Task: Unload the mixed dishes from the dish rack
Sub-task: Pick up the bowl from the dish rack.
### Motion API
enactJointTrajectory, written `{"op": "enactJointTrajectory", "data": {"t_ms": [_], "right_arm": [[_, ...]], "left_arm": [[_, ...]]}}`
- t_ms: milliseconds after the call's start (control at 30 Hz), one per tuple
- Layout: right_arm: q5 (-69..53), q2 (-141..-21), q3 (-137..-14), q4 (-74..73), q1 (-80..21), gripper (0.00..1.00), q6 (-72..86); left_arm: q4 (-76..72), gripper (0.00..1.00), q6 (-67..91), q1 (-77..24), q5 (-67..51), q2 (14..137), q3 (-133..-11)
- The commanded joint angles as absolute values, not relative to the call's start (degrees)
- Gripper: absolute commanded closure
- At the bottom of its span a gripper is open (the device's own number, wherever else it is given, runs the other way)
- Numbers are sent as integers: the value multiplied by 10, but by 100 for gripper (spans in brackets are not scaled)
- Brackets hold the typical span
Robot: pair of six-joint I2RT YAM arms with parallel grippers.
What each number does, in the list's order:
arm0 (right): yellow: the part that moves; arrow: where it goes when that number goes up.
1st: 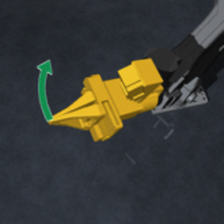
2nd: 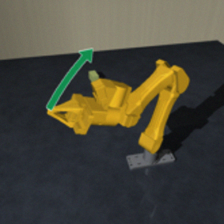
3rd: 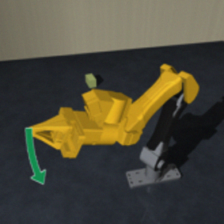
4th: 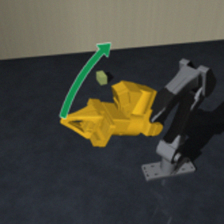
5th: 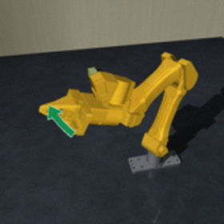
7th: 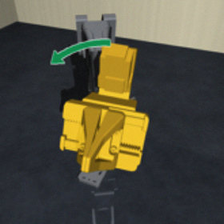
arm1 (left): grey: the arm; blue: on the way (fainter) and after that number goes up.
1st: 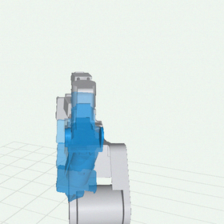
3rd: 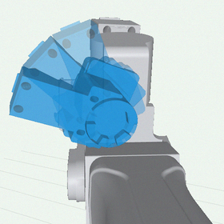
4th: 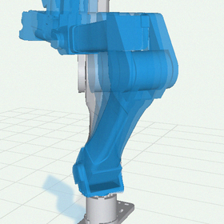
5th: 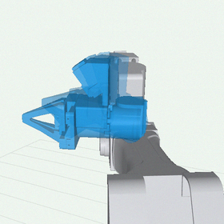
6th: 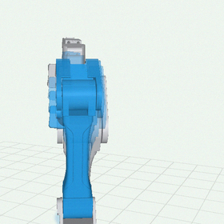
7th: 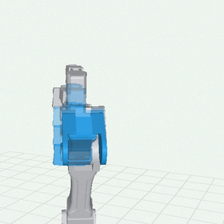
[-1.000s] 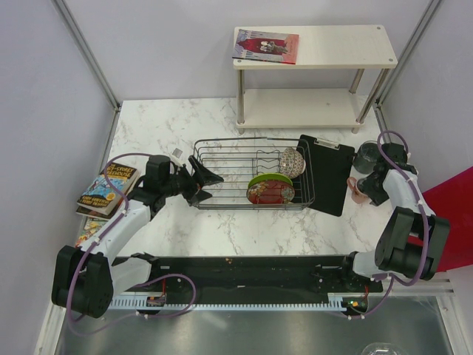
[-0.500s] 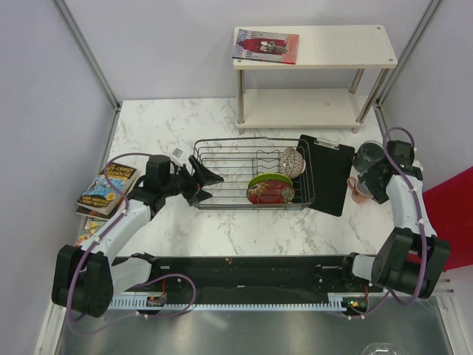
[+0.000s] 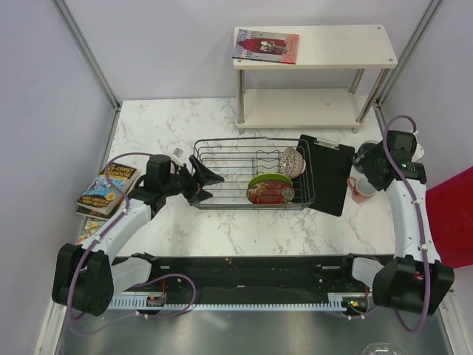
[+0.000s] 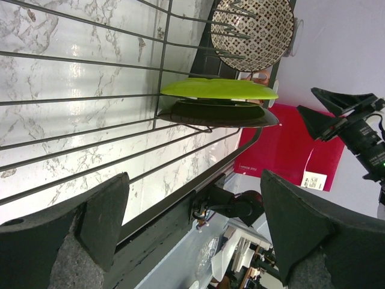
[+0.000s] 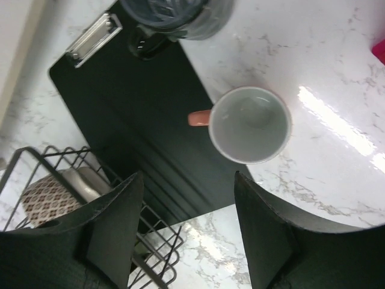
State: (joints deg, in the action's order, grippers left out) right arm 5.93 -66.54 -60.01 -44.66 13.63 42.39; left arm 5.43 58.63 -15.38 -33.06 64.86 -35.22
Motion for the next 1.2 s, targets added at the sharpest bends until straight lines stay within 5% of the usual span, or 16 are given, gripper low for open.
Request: {"op": "enactJointTrajectory", "data": {"t_ms": [0, 233, 500, 767, 1167], "right_arm": [[58, -614, -648, -438, 98, 30, 442], [88, -583, -673, -375, 38, 27, 379], [-16, -530, -554, -203, -77, 23, 299], [65, -543, -510, -168, -228, 22, 232], [250, -684, -555, -213, -286, 27, 207]], "left_arm": [[125, 4, 550, -155, -304, 678, -330], [135, 4, 529, -155, -301, 683, -351], [202, 2, 387, -194, -255, 658, -464], [234, 1, 314, -364, -68, 697, -577], [221, 1, 327, -379, -43, 739, -600]]}}
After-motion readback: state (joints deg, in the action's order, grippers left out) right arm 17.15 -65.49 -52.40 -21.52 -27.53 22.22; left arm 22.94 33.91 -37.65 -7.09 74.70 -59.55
